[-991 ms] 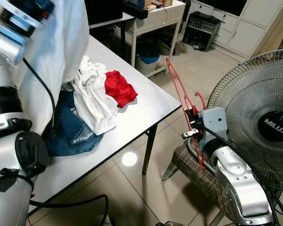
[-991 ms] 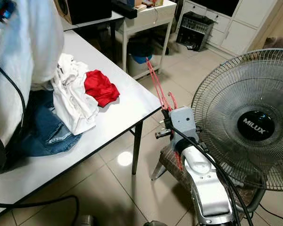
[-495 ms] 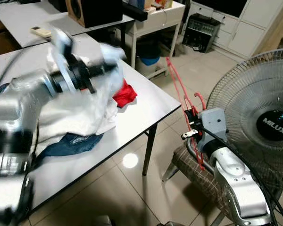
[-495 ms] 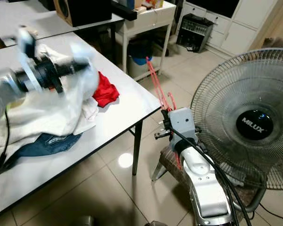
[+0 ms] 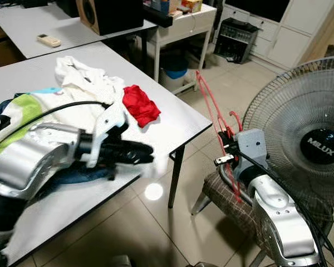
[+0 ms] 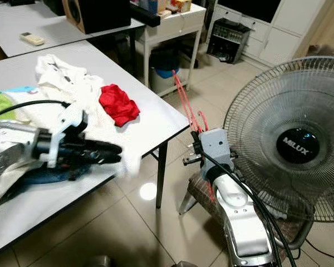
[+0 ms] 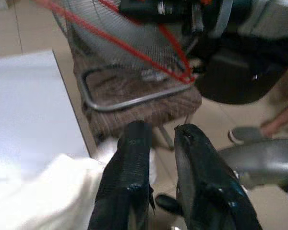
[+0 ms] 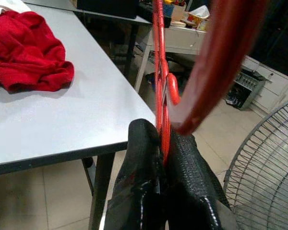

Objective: Hang hanger

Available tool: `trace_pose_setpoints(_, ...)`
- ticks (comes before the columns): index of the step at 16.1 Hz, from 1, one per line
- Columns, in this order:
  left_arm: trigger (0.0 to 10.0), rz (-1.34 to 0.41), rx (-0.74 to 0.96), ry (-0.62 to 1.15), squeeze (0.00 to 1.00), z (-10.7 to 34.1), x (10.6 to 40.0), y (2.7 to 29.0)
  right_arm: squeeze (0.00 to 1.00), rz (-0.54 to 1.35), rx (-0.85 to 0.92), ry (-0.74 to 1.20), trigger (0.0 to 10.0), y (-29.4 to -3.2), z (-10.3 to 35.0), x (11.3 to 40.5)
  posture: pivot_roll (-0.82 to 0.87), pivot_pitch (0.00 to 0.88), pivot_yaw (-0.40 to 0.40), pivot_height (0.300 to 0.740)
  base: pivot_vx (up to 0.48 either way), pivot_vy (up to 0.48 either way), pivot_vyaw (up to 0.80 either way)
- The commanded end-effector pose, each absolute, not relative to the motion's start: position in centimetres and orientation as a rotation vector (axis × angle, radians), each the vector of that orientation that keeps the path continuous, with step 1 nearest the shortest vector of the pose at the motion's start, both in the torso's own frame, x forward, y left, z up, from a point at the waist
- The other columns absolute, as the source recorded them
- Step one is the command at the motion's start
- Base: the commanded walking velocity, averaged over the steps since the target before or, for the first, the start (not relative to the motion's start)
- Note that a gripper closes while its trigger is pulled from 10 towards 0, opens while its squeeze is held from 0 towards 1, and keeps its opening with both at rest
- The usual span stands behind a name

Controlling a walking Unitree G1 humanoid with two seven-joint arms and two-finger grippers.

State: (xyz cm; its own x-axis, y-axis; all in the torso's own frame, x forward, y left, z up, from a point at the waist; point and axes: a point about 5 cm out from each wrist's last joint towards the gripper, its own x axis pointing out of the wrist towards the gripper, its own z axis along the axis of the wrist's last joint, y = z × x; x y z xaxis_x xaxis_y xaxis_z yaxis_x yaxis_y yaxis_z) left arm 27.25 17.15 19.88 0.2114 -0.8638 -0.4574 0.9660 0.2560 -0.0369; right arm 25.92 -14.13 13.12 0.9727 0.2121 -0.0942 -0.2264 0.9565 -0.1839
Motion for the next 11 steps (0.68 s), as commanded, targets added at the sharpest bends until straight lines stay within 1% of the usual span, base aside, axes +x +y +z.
trace_pose_setpoints(1, 10.0, -1.298, 0.304, 0.437, 1.0, 20.1, 26.9, 17.3, 0.0, 0.211, -0.199, 0.067, 10.0, -14.4, 13.1, 26.0, 0.03, 0.003, -0.033, 0.74, 0.0, 0.0, 0.0)
trace_pose_setpoints(2, 10.0, -1.301, 0.29, 0.451, 1.0, 20.3, 26.5, 17.9, 0.0, 0.211, -0.199, 0.069, 10.0, -14.4, 13.1, 25.9, 0.04, 0.003, -0.032, 0.74, 0.0, 0.0, 0.0)
trace_pose_setpoints(4, 10.0, -1.22, 0.196, 0.336, 1.0, 21.7, 27.1, 18.8, 0.0, 0.204, -0.196, 0.069, 10.0, -14.5, 13.1, 25.9, 0.03, 0.004, -0.026, 0.74, 0.0, 0.0, 0.0)
trace_pose_setpoints(5, 10.0, -1.12, 0.134, 0.192, 1.0, 22.9, 28.0, 19.3, 0.0, 0.195, -0.189, 0.069, 10.0, -14.5, 13.1, 25.9, 0.03, 0.004, -0.019, 0.74, 0.0, 0.0, 0.0)
trace_pose_setpoints(6, 10.0, -0.979, 0.085, 0.069, 1.0, 23.7, 28.9, 19.9, 0.0, 0.184, -0.179, 0.071, 10.0, -14.6, 13.1, 25.9, 0.03, 0.004, -0.019, 0.74, 0.0, 0.0, 0.0)
trace_pose_setpoints(7, 10.0, -0.81, 0.076, 0.001, 0.91, 23.6, 29.6, 20.5, 0.0, 0.177, -0.172, 0.073, 10.0, -14.7, 13.0, 25.9, 0.04, 0.004, -0.015, 0.74, 0.0, 0.0, 0.0)
trace_pose_setpoints(8, 10.0, -0.762, 0.085, -0.001, 0.24, 23.2, 29.7, 20.6, 0.0, 0.175, -0.169, 0.073, 10.0, -14.7, 13.0, 25.9, 0.04, 0.004, -0.016, 0.74, 0.0, 0.0, 0.0)
trace_pose_setpoints(9, 10.0, -0.674, 0.119, 0.029, 0.0, 21.6, 29.6, 20.4, 0.0, 0.174, -0.167, 0.074, 10.0, -14.7, 13.0, 26.0, 0.04, 0.005, -0.019, 0.74, 0.0, 0.0, 0.0)
trace_pose_setpoints(11, 10.0, -0.62, 0.254, 0.143, 0.0, 18.5, 29.1, 19.9, 0.0, 0.187, -0.168, 0.072, 10.0, -14.4, 13.1, 26.1, 0.04, 0.007, -0.024, 0.74, 0.0, 0.0, 0.0)
